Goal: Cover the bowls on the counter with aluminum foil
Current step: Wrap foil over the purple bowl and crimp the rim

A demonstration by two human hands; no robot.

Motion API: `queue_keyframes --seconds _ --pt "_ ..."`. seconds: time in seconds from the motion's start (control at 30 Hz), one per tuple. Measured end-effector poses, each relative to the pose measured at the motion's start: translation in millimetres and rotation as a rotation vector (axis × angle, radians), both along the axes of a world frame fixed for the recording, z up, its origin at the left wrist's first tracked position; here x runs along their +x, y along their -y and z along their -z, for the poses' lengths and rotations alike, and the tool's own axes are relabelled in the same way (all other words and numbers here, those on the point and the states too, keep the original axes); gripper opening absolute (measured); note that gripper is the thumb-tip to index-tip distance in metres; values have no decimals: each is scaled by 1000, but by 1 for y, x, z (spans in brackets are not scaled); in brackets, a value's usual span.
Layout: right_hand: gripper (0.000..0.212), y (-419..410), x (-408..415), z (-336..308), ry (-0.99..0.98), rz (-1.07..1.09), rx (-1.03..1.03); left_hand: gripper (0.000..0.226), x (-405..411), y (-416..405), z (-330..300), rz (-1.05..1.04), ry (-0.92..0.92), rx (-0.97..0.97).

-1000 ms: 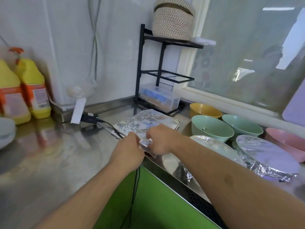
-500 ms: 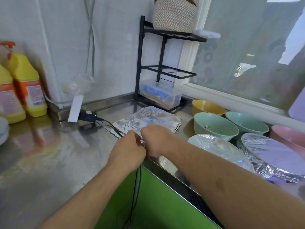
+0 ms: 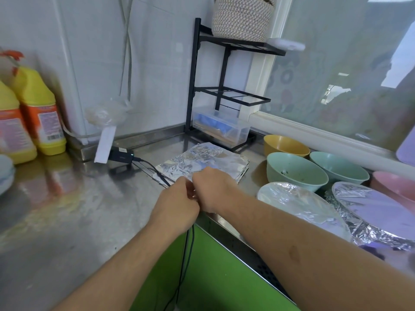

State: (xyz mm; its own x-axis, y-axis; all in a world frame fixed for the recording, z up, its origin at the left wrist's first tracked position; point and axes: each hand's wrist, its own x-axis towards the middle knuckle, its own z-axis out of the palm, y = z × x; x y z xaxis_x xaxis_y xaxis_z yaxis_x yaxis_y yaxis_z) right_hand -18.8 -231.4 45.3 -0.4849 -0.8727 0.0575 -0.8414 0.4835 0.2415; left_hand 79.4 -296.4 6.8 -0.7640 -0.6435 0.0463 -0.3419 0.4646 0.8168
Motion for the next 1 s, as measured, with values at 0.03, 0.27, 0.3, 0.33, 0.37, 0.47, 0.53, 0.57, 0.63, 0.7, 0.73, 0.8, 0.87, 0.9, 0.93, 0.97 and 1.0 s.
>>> queue_keyframes --seconds 0.03,0.27,0.3,0.33,0.37,0.47,0.53,0.57,0.63,0.7,0.73,0.8,0.87,0.9,0.93,0.97,1.0 --pt "16 0 -1 -1 -2 15 3 35 -1 1 2 -8 -9 6" --pt "29 1 -21 -6 184 150 -183 19 -7 12 1 -91 -90 49" --pt "22 0 -23 -9 198 167 -208 19 -8 14 1 -102 -99 69" --pt "15 -1 -27 -11 216 167 -246 19 -9 15 -1 -111 -113 109" --pt "14 -2 -30 -12 240 168 -281 21 -11 17 -2 -119 -133 188" --pt "19 -7 -36 -18 290 162 -343 21 -16 17 -8 -135 -280 554" --pt "18 -11 -34 -21 288 160 -340 28 -20 17 -15 -148 -360 702" --pt "17 -14 -32 -23 294 158 -338 29 -23 17 -16 -153 -392 748" --pt "18 -18 -26 -25 333 150 -333 24 -29 17 -20 -167 -421 793" --pt "25 -22 -22 -26 381 125 -311 13 -32 17 -21 -184 -398 766" --pt "26 -23 -21 -27 402 108 -301 8 -33 17 -20 -193 -380 738" --pt "22 -26 -22 -26 413 97 -305 17 -33 19 -20 -214 -356 672" --pt "20 -30 -23 -26 413 111 -325 15 -33 20 -22 -241 -366 593" --pt "23 -34 -23 -28 427 120 -344 10 -32 20 -25 -249 -387 560" --pt "25 -39 -23 -31 438 130 -367 13 -30 19 -29 -254 -415 529" --pt "25 -44 -24 -34 444 147 -395 16 -29 17 -35 -251 -449 506" --pt "25 -49 -24 -37 450 169 -425 16 -27 15 -41 -244 -490 485"
